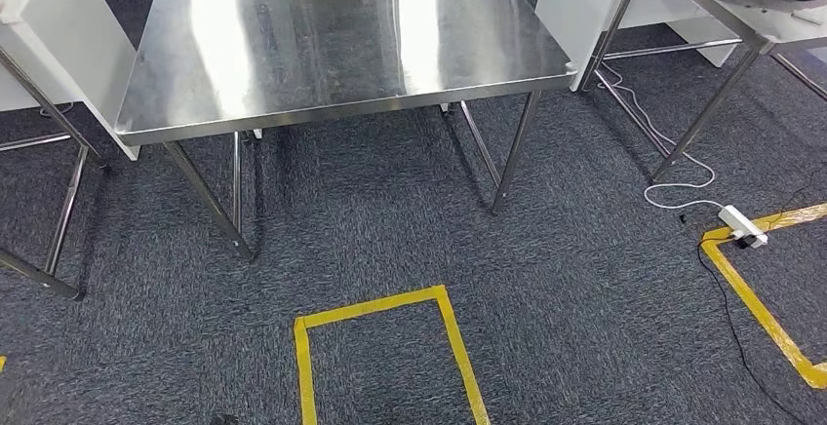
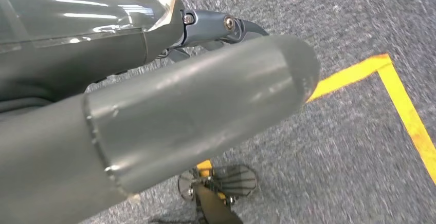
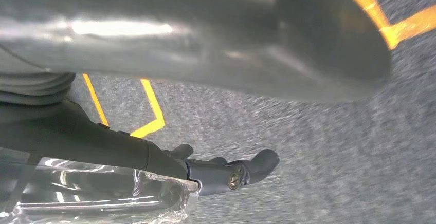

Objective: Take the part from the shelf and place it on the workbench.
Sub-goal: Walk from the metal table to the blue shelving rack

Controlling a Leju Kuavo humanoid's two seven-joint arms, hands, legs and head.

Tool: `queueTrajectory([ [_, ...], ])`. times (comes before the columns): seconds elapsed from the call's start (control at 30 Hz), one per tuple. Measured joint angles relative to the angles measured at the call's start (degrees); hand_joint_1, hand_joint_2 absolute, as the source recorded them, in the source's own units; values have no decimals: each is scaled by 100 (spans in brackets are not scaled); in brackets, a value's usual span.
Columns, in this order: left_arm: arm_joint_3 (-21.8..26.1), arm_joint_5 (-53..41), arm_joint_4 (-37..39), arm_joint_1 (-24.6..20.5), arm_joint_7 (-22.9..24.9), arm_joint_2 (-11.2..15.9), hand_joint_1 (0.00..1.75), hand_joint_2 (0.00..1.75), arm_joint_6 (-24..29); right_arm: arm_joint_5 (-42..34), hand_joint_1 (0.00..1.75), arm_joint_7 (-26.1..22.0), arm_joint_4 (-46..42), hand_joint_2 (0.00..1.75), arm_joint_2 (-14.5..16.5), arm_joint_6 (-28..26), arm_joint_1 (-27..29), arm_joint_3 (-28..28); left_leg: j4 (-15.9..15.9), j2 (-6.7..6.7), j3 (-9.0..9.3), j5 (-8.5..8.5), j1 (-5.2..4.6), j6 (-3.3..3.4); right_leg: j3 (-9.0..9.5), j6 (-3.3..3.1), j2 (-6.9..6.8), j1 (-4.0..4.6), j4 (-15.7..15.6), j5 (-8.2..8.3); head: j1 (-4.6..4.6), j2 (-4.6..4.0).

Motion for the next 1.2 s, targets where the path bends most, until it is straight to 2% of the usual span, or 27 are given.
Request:
queueTrajectory([
  [0.03,0,-4,0,1,8,1,0,0,1,-20,0,-1,1,0,4,0,8,-2,146,-18,-42,-236,11,-32,-56,-49,-12,-37,-14,81,-16,0],
  [0.1,0,-12,0,-6,36,2,0,0,2,-56,0,-3,1,0,11,-1,12,-5,733,-36,-132,-897,42,-90,-196,-114,-27,-51,-10,215,-44,0],
  [0.13,0,-17,0,-15,48,5,0,0,2,-77,0,-7,1,0,15,-1,14,-7,1103,-38,-168,-1128,54,-115,-278,-127,-34,-50,-2,284,-52,0],
  [0.17,0,-22,0,-27,55,11,0,0,1,-96,0,-12,1,0,20,-1,13,-8,1409,-40,-169,-1166,65,-139,-362,-114,-40,-52,17,351,-51,0],
  [0.23,0,-38,-2,-43,61,22,0,0,-1,-128,0,-23,1,0,33,-1,13,-9,1590,-38,12,-851,104,-177,-560,-63,-48,-70,96,466,-53,0],
  [0.27,0,-47,-3,-51,62,26,0,0,-2,-138,0,-26,1,0,39,0,14,-10,1408,-37,233,-675,130,-196,-664,-29,-48,-83,159,511,-55,0],
  [0.3,0,-56,-4,-62,62,27,0,0,-3,-147,0,-30,1,0,43,0,14,-11,1059,-41,522,-639,148,-217,-773,5,-46,-85,231,540,-57,0],
  [0.37,0,-66,-8,-91,62,27,0,0,-3,-165,0,-50,1,0,47,1,10,-16,333,-72,1008,-823,141,-204,-928,87,-49,-78,363,598,-54,0],
  [0.4,-1,-69,-9,-106,62,28,0,0,-3,-180,0,-71,1,0,48,7,6,-20,111,-87,1120,-937,119,-183,-982,135,-53,-68,401,638,-54,0],
  [0.47,-2,-73,-9,-119,61,23,0,0,-3,-212,0,-130,1,0,46,30,6,-35,-11,-89,1080,-966,97,-86,-1080,229,-50,-50,440,716,-50,-1],
  [0.5,-2,-74,-10,-121,58,20,0,0,-3,-231,0,-164,1,0,44,53,9,-44,-37,-81,1019,-929,95,-15,-1153,248,-38,-48,498,672,-50,-1],
  [0.57,0,-65,-10,-119,51,18,0,0,-2,-262,0,-223,1,0,45,104,23,-58,-70,-59,853,-799,102,149,-1353,221,-9,-57,868,303,-26,-1],
  [0.63,2,-58,-11,-117,33,27,0,0,-1,-270,0,-256,2,0,54,143,32,-61,-72,-45,679,-665,83,223,-1539,199,3,-72,1559,-161,-9,0],
  [0.67,2,-57,-11,-116,21,28,0,0,-1,-257,0,-269,2,0,54,169,33,-61,-71,-39,592,-599,74,227,-1583,235,4,-82,1892,-248,-10,0],
  [0.7,2,-57,-11,-114,9,28,0,0,-1,-231,0,-283,2,0,53,204,34,-61,-69,-30,510,-532,70,221,-1571,295,4,-87,2100,-210,-10,0],
  [0.73,2,-55,-11,-112,0,27,0,0,-1,-192,0,-294,1,0,52,252,36,-57,-67,-21,432,-468,69,209,-1473,363,4,-93,2130,-84,-9,0],
  [0.77,2,-51,-11,-109,-6,26,0,0,-1,-145,0,-301,1,0,50,303,38,-50,-66,-16,363,-406,71,190,-1280,413,4,-99,1958,61,-8,0],
  [0.8,2,-48,-11,-106,-8,24,0,0,0,-99,0,-302,1,0,48,346,36,-38,-65,-16,312,-349,73,168,-995,422,15,-102,1609,140,-7,0],
  [0.87,2,-42,-11,-102,-12,17,0,0,3,-19,0,-302,1,0,42,412,30,8,-54,-40,240,-250,56,99,-305,330,73,-75,657,58,-9,0],
  [0.9,2,-41,-11,-104,-14,12,0,0,4,7,0,-302,1,0,39,429,29,33,-54,-53,220,-197,46,59,-92,263,99,-55,315,-31,-11,0],
  [0.93,1,-40,-11,-103,-16,8,0,0,5,23,0,-302,1,0,37,440,33,55,-60,-69,203,-149,35,18,17,203,108,-33,115,-85,-13,0],
  [1.0,1,-44,-11,-90,-18,6,0,0,6,32,0,-298,1,0,40,443,51,78,-46,-87,168,-108,47,-44,-23,94,53,-81,66,-55,-14,0],
  [1.03,1,-50,-11,-78,-18,8,0,0,6,29,0,-295,1,0,43,444,62,84,47,-89,129,-211,59,-66,-38,39,17,-109,61,-17,-18,0],
  [1.07,1,-59,-11,-67,-17,7,0,0,6,26,0,-292,1,0,43,444,70,88,251,-85,57,-409,74,-86,-59,-21,-26,-137,55,25,-27,0],
  [1.13,1,-77,-11,-57,-13,4,0,0,6,15,0,-290,1,0,37,444,80,92,910,-70,-151,-919,88,-130,-115,-96,-102,-123,60,84,-44,0],
  [1.17,0,-81,-11,-55,-9,3,0,0,6,8,0,-288,1,0,35,444,83,92,1256,-68,-240,-1092,93,-153,-144,-111,-146,-110,64,107,-47,0],
  [1.2,0,-84,-11,-52,-2,4,0,0,6,3,0,-285,1,0,36,444,87,92,1461,-66,-260,-1146,97,-172,-168,-108,-187,-101,69,124,-47,0],
])
